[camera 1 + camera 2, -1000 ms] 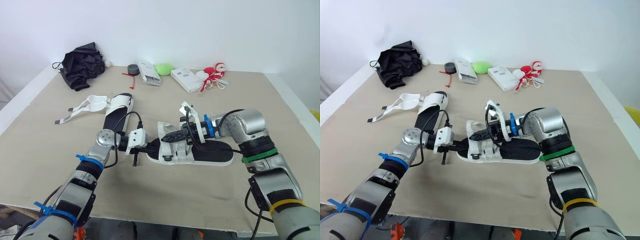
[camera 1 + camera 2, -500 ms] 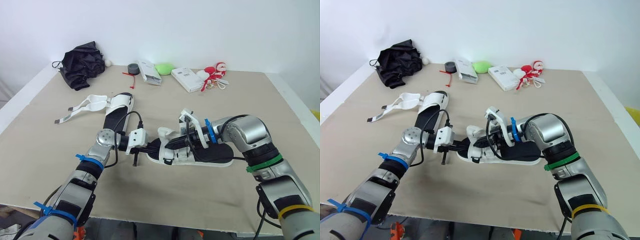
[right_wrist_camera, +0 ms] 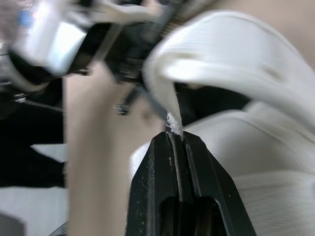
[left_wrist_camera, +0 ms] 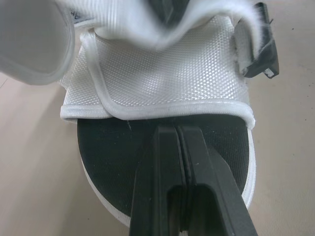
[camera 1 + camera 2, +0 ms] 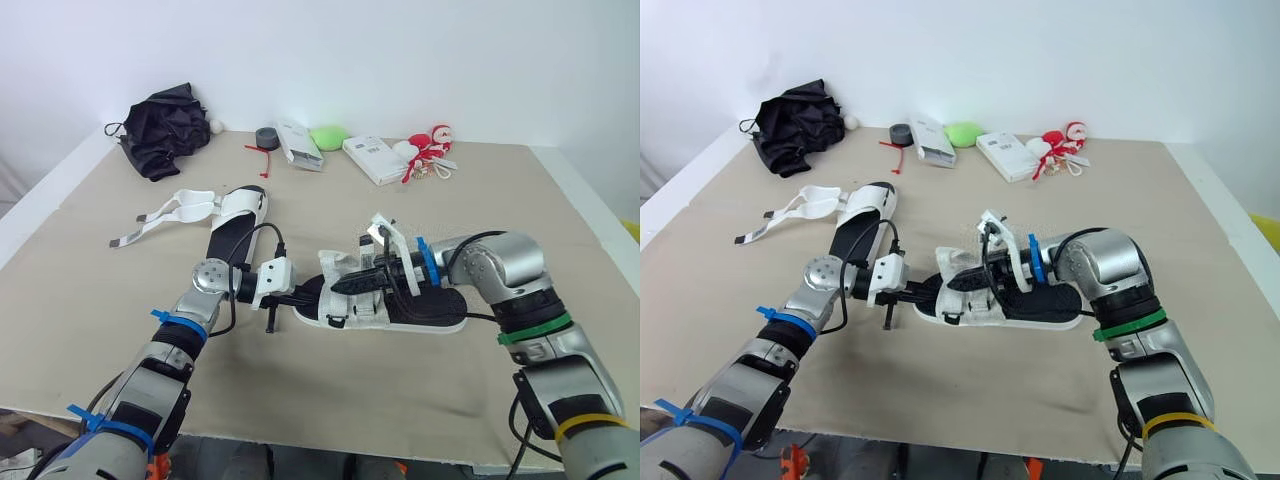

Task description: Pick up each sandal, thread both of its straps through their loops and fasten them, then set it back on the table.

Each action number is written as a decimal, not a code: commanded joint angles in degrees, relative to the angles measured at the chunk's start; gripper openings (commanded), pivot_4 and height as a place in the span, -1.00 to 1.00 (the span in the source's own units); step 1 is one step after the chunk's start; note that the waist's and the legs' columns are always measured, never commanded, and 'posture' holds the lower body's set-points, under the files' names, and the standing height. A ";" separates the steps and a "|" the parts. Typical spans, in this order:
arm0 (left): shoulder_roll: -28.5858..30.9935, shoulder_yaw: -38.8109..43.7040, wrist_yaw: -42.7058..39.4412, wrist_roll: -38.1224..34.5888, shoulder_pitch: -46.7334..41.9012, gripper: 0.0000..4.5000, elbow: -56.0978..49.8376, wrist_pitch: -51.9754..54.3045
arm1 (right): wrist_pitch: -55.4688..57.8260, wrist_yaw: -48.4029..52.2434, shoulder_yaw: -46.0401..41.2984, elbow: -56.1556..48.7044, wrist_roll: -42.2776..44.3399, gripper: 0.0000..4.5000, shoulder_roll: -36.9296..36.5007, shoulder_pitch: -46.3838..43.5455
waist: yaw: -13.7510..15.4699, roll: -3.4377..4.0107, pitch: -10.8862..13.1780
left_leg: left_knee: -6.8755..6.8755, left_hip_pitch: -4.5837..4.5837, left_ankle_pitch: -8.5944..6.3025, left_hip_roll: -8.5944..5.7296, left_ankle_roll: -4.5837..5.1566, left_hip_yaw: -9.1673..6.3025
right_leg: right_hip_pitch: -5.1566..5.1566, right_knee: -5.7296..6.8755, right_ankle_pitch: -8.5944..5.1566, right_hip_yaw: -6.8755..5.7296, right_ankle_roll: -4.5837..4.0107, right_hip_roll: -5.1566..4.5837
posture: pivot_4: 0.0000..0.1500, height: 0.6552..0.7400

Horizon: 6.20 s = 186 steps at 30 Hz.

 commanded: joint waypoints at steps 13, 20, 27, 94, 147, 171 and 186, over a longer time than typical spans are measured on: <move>2.26 -4.92 -0.34 6.92 6.47 -1.00 5.84 4.38 | 1.17 1.75 0.47 -2.69 1.17 -0.99 -0.47 0.16 | -0.03 0.01 -0.02 | 0.04 0.04 0.00 0.01 0.00 -0.01 | 0.03 0.08 0.00 0.01 0.00 0.02 | 1.00 1.00; 2.32 -4.93 -0.09 7.04 6.36 -1.00 5.90 4.32 | 1.11 4.95 1.33 -9.46 3.61 -0.99 -2.52 3.15 | -0.03 0.00 -0.02 | 0.04 0.04 0.00 0.01 0.00 -0.01 | 0.03 0.08 -0.01 0.01 0.00 0.02 | 1.00 1.00; 2.12 -5.03 -0.10 7.12 6.10 -1.00 6.14 4.26 | 0.67 2.07 1.13 -8.73 2.25 -0.13 -1.17 5.03 | -0.06 -0.02 -0.05 | 0.04 0.09 0.00 0.01 0.00 -0.01 | 0.05 0.09 -0.01 0.01 -0.01 0.02 | 1.00 1.00; 1.41 -5.46 0.01 7.54 4.33 -1.00 7.95 3.59 | 14.75 -24.11 -27.00 -37.47 35.46 -0.99 9.37 16.22 | -0.17 -0.13 0.03 | 0.20 0.15 0.00 0.18 0.03 -0.14 | 0.04 0.23 0.04 0.09 -0.13 0.20 | 1.00 1.00; 1.51 -5.22 0.71 7.48 4.66 -1.00 8.12 3.48 | -17.00 8.07 15.62 15.57 -11.25 0.98 3.29 -22.23 | -0.13 0.32 0.50 | 0.28 0.07 0.24 0.08 0.40 -0.15 | -0.21 0.87 -0.04 0.38 -0.28 0.35 | 1.00 1.00; 1.62 -5.37 0.86 7.55 5.27 -1.00 7.87 3.63 | -16.21 19.43 21.40 18.22 -22.72 0.48 7.73 -19.33 | -0.14 0.31 0.44 | 0.31 0.10 0.25 0.08 0.38 -0.16 | -0.18 0.94 -0.04 0.41 -0.30 0.37 | 1.00 1.00; 1.59 -5.71 0.95 7.80 5.41 -1.00 7.79 3.42 | -14.42 14.62 10.44 24.82 -20.36 -0.99 11.52 -20.62 | -0.30 0.23 0.36 | 0.32 0.21 0.25 0.21 0.37 -0.17 | -0.20 1.05 -0.05 0.46 -0.40 0.54 | 1.00 1.00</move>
